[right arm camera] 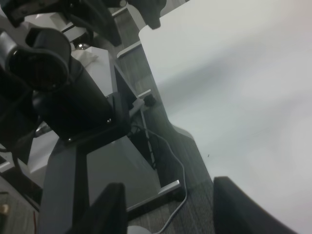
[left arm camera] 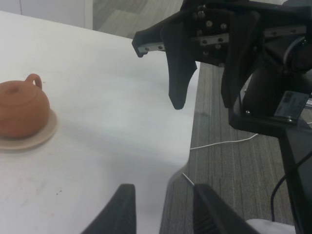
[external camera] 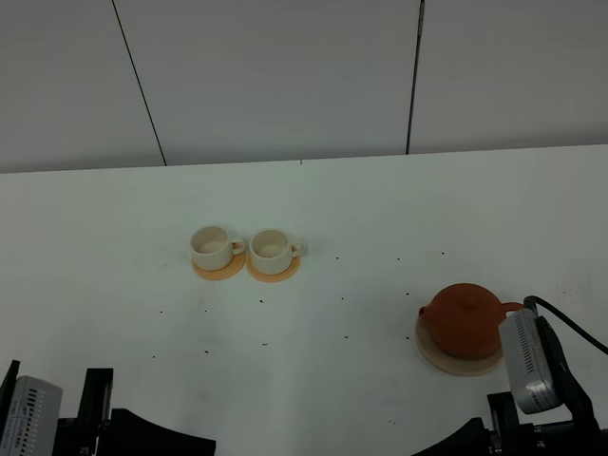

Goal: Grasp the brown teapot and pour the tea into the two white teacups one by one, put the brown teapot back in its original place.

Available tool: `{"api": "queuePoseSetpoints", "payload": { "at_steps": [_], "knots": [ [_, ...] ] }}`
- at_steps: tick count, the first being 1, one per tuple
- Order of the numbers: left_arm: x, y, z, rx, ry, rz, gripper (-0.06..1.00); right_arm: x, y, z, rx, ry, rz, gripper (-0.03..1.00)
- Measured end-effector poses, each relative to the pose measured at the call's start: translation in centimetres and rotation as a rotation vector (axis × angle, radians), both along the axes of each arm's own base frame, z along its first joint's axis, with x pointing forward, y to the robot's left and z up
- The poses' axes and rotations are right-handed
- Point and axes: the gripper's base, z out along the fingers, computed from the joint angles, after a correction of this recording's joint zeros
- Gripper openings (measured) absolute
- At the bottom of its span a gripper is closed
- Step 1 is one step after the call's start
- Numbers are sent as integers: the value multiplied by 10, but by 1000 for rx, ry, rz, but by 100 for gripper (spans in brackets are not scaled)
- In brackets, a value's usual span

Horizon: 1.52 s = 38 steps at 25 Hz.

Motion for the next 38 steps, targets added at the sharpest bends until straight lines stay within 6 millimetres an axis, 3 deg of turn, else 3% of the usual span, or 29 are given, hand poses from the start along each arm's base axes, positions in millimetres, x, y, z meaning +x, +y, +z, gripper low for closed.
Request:
{"api": "queuePoseSetpoints", "payload": {
  "at_steps": [26, 32, 38],
  "knots": [
    [2, -2, 5, -57, 1, 22, 34, 0, 1, 4, 49, 14, 1, 39],
    [3, -3, 34, -149, -133, 83, 25, 6, 7, 51, 241, -110, 10, 34],
    [-9, -1, 68, -125, -333, 157, 21, 9, 3, 99, 268, -317, -54, 25]
  ]
}}
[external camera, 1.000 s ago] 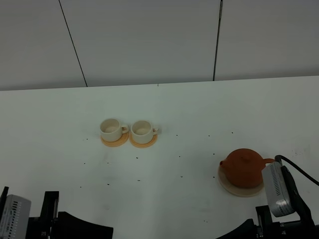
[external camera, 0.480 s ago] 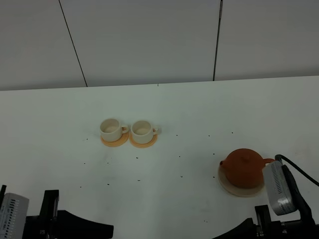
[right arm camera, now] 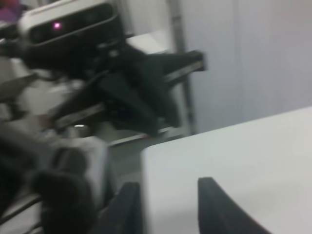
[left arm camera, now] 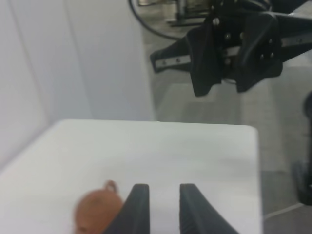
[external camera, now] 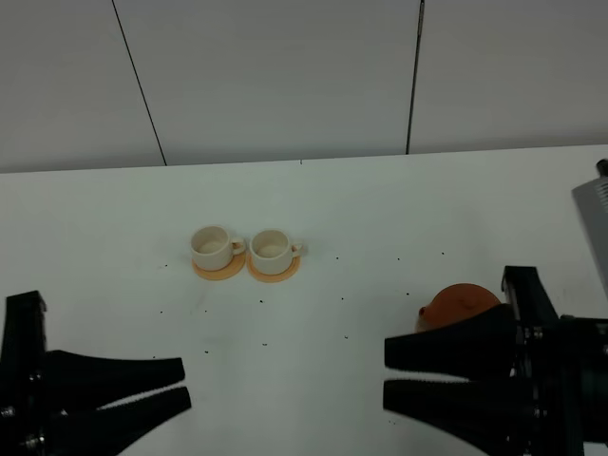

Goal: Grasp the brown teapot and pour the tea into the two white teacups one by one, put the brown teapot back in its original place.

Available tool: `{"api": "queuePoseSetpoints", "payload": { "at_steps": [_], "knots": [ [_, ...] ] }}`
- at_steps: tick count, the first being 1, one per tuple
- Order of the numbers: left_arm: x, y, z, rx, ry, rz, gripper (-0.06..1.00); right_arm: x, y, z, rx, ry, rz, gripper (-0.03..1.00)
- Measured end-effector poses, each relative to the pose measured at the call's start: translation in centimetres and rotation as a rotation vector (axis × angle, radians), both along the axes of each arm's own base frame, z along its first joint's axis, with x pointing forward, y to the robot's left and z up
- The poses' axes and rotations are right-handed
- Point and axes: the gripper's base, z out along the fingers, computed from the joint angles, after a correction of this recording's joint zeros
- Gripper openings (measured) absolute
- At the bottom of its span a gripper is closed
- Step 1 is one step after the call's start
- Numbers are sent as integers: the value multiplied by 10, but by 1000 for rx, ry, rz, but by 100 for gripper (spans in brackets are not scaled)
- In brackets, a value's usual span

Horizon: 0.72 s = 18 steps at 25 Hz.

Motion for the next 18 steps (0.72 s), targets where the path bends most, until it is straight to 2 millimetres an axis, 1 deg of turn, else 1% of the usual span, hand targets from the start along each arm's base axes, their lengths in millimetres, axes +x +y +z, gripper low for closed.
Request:
{"api": "queuePoseSetpoints", "payload": {
  "at_steps": [2, 5, 8, 11, 14, 15, 16, 18],
  "knots": [
    [-5, 3, 11, 4, -37, 103, 21, 4, -4, 4, -25, 4, -94, 24],
    [-13, 12, 25, 3, -90, 305, 21, 13, -10, 2, -67, 46, -238, 24],
    [-29, 25, 35, -15, -152, 522, 21, 19, -13, -1, -94, 69, -316, 24],
    [-51, 37, 41, -69, -197, 701, 21, 20, -14, -1, -99, 74, -331, 24],
    [-74, 45, 42, -107, -219, 805, 21, 20, -14, -1, -99, 76, -332, 24],
    [-80, 47, 42, -87, -219, 833, 21, 20, -14, -1, -99, 76, -333, 24],
    [-86, 48, 44, -91, -194, 857, 21, 20, -14, -1, -99, 77, -333, 24],
    [-97, 55, 47, -37, -117, 940, 21, 20, -14, -1, -97, 85, -335, 24]
  ]
}}
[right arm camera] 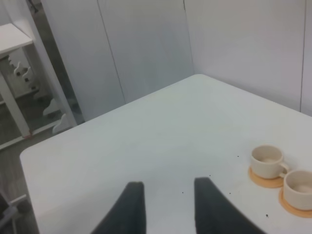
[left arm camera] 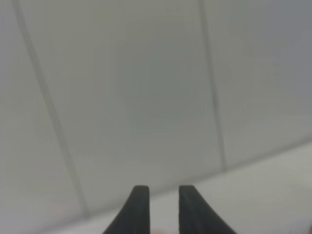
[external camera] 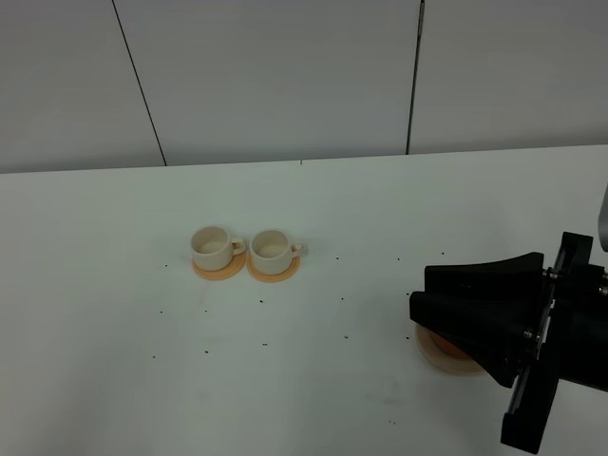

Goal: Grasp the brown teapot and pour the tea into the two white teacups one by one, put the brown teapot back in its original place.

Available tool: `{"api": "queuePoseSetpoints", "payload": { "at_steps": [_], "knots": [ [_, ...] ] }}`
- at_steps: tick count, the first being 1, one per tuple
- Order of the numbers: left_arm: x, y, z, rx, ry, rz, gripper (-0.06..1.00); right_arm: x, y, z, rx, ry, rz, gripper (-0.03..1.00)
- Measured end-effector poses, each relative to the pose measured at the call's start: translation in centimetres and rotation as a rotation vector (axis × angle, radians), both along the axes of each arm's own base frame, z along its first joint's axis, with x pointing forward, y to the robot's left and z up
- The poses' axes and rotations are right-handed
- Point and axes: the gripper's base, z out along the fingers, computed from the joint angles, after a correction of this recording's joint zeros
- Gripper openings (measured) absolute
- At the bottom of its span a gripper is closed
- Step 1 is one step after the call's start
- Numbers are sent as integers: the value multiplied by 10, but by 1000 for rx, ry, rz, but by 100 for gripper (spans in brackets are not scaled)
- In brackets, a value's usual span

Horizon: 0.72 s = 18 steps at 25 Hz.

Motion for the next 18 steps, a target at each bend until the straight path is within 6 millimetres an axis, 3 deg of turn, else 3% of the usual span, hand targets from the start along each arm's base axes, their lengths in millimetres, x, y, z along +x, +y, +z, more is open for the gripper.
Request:
{"api": "queuePoseSetpoints", "payload": {
  "at_steps": [4, 8, 14, 18],
  "knots": [
    [-22, 21, 3, -21, 254, 251, 21, 0, 0, 0, 5, 9, -2, 24],
    [-30, 30, -14, -41, 458, 367, 21, 0, 0, 0, 5, 11, -4, 24],
    [-22, 27, -55, -65, 550, 346, 21, 1, -1, -1, -2, 15, -21, 24],
    [-28, 27, -60, -98, 514, 351, 21, 2, -1, -1, -1, 17, -25, 24]
  ]
}}
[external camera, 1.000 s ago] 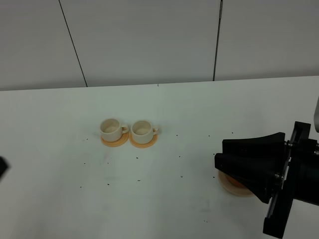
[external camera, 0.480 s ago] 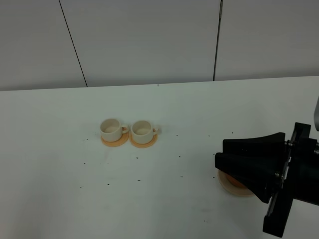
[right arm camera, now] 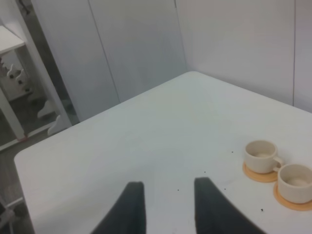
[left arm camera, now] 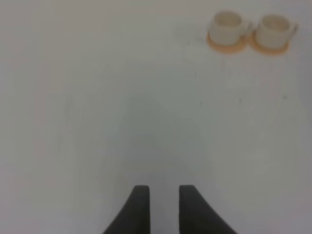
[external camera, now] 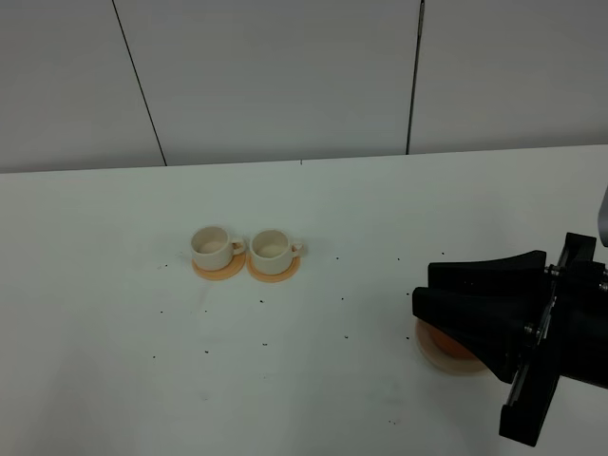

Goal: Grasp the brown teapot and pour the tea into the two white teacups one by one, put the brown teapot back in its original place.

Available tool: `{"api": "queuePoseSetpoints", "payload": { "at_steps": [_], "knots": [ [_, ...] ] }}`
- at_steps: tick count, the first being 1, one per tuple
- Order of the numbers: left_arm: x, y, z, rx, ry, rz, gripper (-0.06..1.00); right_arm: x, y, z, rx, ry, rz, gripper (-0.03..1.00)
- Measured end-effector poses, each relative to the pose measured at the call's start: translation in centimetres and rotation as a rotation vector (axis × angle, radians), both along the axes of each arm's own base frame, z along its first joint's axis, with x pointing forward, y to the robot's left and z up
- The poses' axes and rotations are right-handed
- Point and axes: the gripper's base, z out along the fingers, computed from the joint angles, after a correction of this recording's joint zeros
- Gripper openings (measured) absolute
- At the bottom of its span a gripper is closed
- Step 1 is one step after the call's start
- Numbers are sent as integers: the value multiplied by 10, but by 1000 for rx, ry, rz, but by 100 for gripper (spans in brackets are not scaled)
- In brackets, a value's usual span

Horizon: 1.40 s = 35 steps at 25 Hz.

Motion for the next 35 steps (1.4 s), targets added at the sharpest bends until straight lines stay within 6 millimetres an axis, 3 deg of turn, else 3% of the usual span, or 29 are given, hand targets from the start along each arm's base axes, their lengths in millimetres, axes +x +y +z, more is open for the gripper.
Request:
{"api": "queuePoseSetpoints", "payload": {
  "at_steps": [17, 22, 27, 32, 35],
  "knots": [
    [1, 0, -2, -8, 1, 4, 22, 9, -7, -5, -57, 13, -127, 24],
    [1, 0, -2, -8, 1, 4, 22, 20, -10, -10, -70, 105, -215, 24],
    [1, 0, -2, -8, 1, 4, 22, 45, 1, -17, -335, 64, -119, 24],
    [1, 0, -2, -8, 1, 4, 22, 85, 7, -26, -716, -63, -11, 24],
    [1, 0, -2, -8, 1, 4, 23, 109, 7, -24, -856, -97, -20, 24]
  ]
}}
